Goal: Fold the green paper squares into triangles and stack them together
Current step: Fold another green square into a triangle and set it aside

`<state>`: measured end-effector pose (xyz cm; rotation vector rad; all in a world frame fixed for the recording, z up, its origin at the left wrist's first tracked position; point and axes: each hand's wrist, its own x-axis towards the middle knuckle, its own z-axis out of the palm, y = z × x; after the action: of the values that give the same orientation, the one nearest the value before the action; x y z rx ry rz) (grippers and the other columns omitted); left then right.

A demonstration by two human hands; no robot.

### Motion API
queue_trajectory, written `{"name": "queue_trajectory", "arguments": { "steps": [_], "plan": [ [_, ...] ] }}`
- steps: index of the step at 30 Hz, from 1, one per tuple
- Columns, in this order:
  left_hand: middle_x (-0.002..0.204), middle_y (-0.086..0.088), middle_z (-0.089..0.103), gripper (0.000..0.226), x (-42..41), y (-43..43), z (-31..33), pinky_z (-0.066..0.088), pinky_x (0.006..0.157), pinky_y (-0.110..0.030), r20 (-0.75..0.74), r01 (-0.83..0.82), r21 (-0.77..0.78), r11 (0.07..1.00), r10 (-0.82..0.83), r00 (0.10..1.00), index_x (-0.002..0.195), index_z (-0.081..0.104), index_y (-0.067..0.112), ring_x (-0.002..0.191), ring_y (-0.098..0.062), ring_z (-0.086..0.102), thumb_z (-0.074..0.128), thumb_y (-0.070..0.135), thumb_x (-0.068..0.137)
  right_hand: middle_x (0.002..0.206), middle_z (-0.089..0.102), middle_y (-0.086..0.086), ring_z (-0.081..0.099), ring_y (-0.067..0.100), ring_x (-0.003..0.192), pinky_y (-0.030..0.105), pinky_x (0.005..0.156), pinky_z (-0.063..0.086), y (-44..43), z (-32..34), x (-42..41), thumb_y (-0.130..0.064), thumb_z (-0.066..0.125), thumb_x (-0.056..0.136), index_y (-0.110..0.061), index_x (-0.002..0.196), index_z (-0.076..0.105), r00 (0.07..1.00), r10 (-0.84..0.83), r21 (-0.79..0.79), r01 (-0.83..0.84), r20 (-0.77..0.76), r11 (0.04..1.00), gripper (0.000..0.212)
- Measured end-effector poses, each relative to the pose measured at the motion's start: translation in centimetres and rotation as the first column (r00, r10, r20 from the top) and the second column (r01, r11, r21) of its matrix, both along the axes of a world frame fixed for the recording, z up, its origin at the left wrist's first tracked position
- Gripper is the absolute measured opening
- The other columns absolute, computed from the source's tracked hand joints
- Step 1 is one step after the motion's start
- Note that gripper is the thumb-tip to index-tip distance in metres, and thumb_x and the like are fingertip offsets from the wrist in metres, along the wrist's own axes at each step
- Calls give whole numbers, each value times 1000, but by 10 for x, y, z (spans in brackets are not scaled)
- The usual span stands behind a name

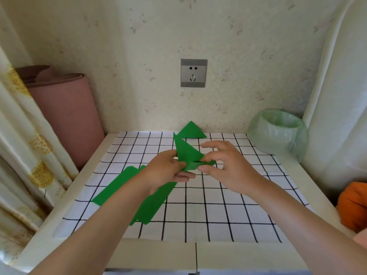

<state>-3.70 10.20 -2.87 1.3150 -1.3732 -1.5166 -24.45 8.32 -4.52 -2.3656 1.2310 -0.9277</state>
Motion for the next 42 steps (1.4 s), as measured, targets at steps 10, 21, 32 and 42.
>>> {"name": "queue_trajectory", "arguments": {
  "steps": [10, 21, 32, 42],
  "plan": [
    [111, -7, 72, 43, -7, 3, 2, 57, 85, -39, -62, 173, 76, 982, -169, 984, 116, 64, 13, 101, -23, 69, 51, 15, 75, 75, 73, -8, 66, 10, 63, 35, 69, 56, 4, 11, 4, -18, 73, 87, -24, 84, 71, 961, -84, 370, -21, 265, 929, 7],
    [98, -13, 75, 16, -15, 5, -4, 57, 66, -25, -110, -112, -149, 983, 96, 989, 108, 66, 5, 82, -22, 74, 60, 3, 93, 83, 75, 2, 70, 12, 74, 25, 64, 57, 3, 13, 3, -14, 72, 88, -24, 100, 73, 916, -158, 477, -40, 368, 878, 15],
    [78, -15, 69, 31, -7, 2, 3, 61, 65, -34, -57, -123, -291, 949, 111, 992, 116, 64, 18, 71, -25, 71, 63, 1, 91, 87, 76, 4, 67, 8, 75, 22, 69, 54, 3, 18, -6, -22, 73, 88, -20, 89, 78, 936, -194, 593, -21, 295, 805, 6],
    [79, -19, 74, 21, 14, 7, 11, 62, 70, -33, 38, 20, -272, 962, -10, 999, 99, 74, 4, 70, -27, 73, 71, -4, 80, 92, 77, 4, 69, 15, 85, 35, 83, 55, 1, 22, -19, -19, 72, 88, -16, 92, 78, 965, -84, 695, -119, 250, 709, 8]
  ]
}}
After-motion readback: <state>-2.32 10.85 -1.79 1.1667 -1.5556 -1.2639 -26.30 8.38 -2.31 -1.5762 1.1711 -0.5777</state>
